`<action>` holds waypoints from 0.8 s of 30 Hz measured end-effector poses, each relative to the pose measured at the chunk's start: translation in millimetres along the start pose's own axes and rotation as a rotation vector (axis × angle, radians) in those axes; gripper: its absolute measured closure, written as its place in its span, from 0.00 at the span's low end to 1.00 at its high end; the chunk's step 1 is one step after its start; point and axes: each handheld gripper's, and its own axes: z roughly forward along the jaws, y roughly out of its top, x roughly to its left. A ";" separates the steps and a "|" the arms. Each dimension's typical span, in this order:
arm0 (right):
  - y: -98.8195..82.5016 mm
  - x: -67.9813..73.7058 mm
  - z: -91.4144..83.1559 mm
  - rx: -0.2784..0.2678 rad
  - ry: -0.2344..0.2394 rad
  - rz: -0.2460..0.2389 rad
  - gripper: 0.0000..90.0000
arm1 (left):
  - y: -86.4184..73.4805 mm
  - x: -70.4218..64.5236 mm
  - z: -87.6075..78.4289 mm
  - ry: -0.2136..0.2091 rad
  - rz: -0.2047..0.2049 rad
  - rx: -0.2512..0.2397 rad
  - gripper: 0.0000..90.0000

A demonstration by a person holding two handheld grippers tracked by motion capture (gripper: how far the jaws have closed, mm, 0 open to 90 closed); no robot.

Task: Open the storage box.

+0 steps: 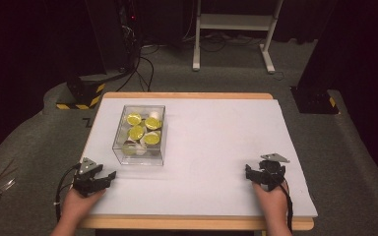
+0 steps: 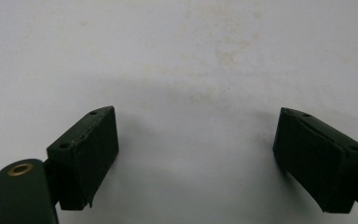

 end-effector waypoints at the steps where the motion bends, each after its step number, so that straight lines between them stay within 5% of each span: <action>1: 0.0 0.0 0.0 0.000 0.000 0.000 0.15 | 0.0 0.0 0.0 0.000 0.000 0.000 0.41; 24: -0.6 -0.2 0.1 -0.006 0.000 -0.002 0.15 | 0.2 -0.4 0.1 -0.001 -0.006 0.002 0.40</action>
